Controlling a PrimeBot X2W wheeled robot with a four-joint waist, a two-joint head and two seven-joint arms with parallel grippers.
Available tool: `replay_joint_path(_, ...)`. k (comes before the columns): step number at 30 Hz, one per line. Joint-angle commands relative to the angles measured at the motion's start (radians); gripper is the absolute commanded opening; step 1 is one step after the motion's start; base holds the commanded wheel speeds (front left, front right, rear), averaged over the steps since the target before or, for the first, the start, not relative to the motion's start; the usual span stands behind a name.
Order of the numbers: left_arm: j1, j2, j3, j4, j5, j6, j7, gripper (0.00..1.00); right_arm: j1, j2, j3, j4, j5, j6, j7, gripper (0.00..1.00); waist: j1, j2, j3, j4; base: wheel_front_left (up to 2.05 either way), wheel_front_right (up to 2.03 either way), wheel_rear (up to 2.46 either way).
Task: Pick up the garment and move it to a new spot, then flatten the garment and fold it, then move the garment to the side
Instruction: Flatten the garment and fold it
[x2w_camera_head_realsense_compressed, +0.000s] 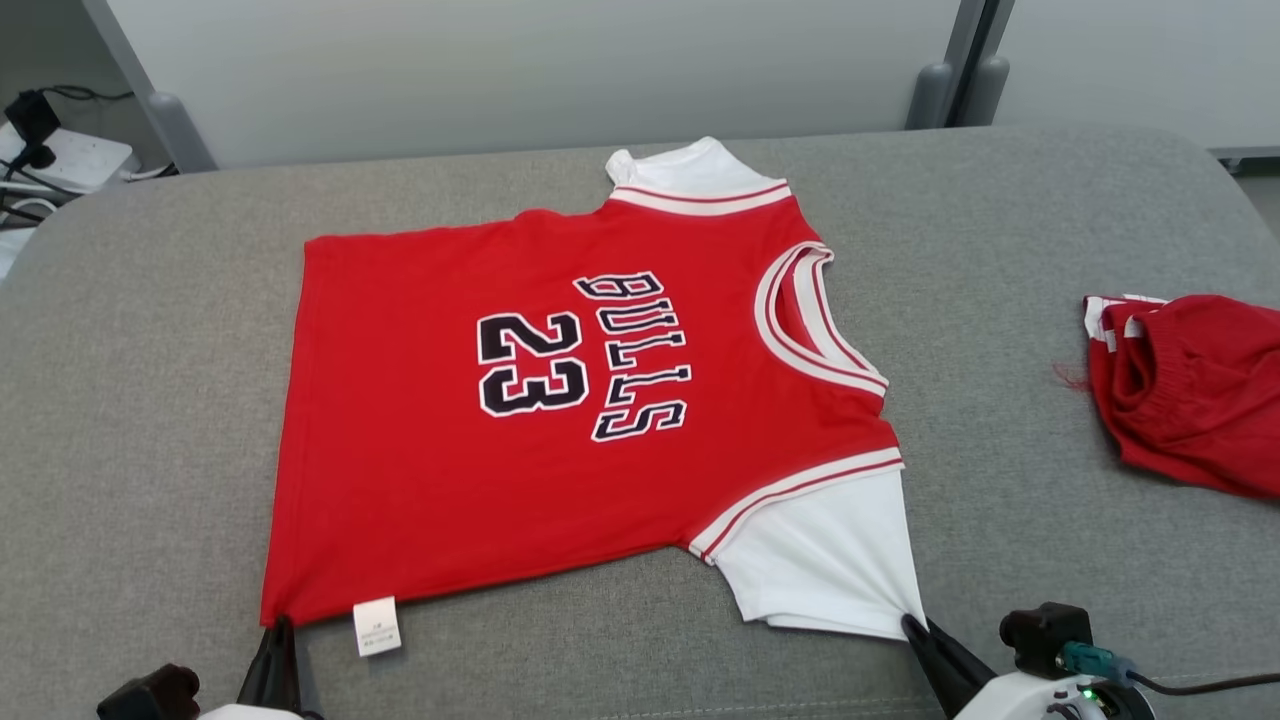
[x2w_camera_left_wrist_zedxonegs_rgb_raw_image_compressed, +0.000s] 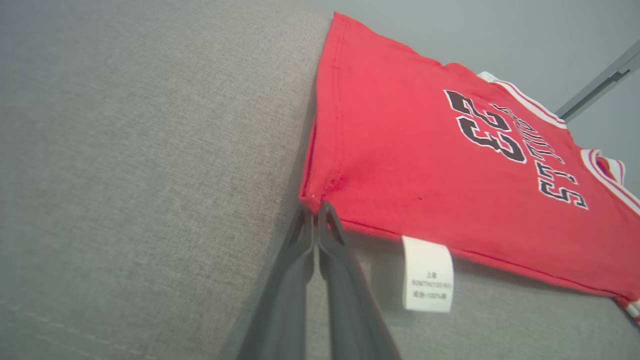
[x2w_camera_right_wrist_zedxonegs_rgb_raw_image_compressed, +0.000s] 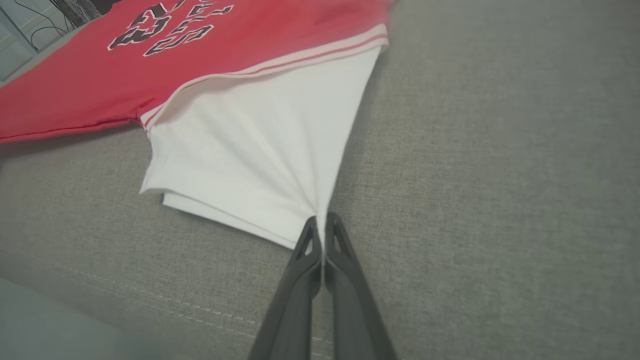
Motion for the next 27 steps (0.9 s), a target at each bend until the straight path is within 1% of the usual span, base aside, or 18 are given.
replay_joint_path(1, 0.004, 0.027, 0.037, -0.017, 0.012, 0.000, -0.010, 0.00, 0.016, -0.025, 0.029, -0.025, 0.019, -0.005, -0.001, 0.00, 0.0000, 0.0000, -0.018, -0.005, 0.00, 0.00, 0.00)
replay_joint_path(9, 0.036, 0.035, 0.064, 0.002, 0.033, 0.000, -0.010, 0.00, 0.050, -0.088, 0.085, -0.099, 0.080, -0.005, 0.006, 0.00, 0.0000, 0.0000, -0.059, -0.031, 0.00, 0.00, 0.00)
replay_joint_path(18, 0.041, 0.032, 0.108, 0.011, 0.080, 0.000, -0.010, 0.00, 0.093, -0.146, 0.140, -0.206, 0.140, -0.005, 0.045, 0.00, 0.0000, 0.0000, -0.078, -0.047, 0.00, 0.00, 0.00)
replay_joint_path(24, 0.039, 0.024, 0.123, 0.008, 0.130, 0.003, -0.010, 0.00, 0.108, -0.168, 0.181, -0.263, 0.169, -0.005, 0.087, 0.00, 0.0000, 0.0000, -0.079, -0.040, 0.00, 0.00, 0.00)
replay_joint_path(27, 0.037, 0.023, 0.120, -0.012, 0.154, 0.002, -0.010, 0.00, 0.108, -0.178, 0.173, -0.298, 0.185, -0.005, 0.073, 0.00, 0.0000, 0.0000, -0.076, -0.028, 0.00, 0.00, 0.00)
